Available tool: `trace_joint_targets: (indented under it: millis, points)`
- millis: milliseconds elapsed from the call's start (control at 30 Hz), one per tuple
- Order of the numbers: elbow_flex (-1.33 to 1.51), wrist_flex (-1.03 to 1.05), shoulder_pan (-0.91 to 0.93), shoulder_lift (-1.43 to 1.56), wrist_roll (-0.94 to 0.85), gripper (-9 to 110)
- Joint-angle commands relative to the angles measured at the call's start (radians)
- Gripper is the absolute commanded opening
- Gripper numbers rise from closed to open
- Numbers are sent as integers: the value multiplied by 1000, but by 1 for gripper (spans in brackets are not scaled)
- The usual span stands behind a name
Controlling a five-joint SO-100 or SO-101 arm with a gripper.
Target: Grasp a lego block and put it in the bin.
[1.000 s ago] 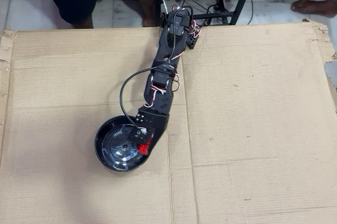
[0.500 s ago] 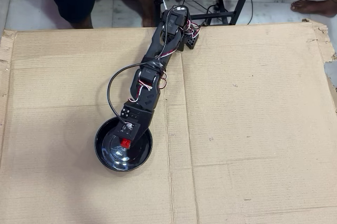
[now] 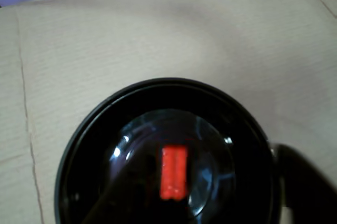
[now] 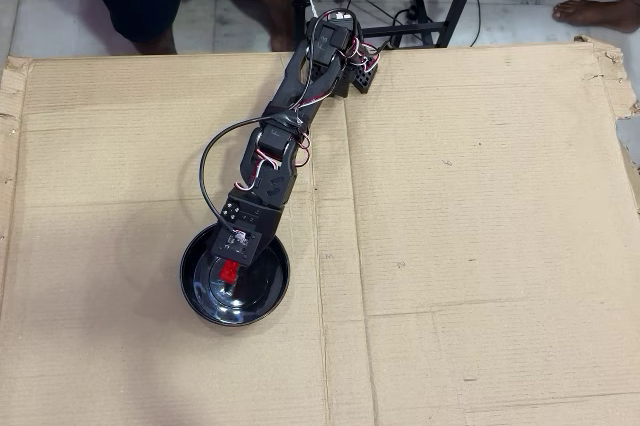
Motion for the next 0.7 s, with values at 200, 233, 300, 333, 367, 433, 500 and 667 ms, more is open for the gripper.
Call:
trace_joint_targets:
  millis: [200, 233, 300, 333, 367, 433, 500, 667]
  points:
    - [-3, -3, -5, 77, -15, 30]
    - [9, -3, -6, 80, -17, 30]
    - [20, -2, -11, 80, -17, 30]
    - [20, 0, -15, 80, -17, 30]
    - [20, 9, -18, 80, -17, 30]
    - [8, 64, -23, 81, -17, 30]
    - [3, 127, -40, 104, -17, 30]
    - [15, 250, -74, 192, -15, 30]
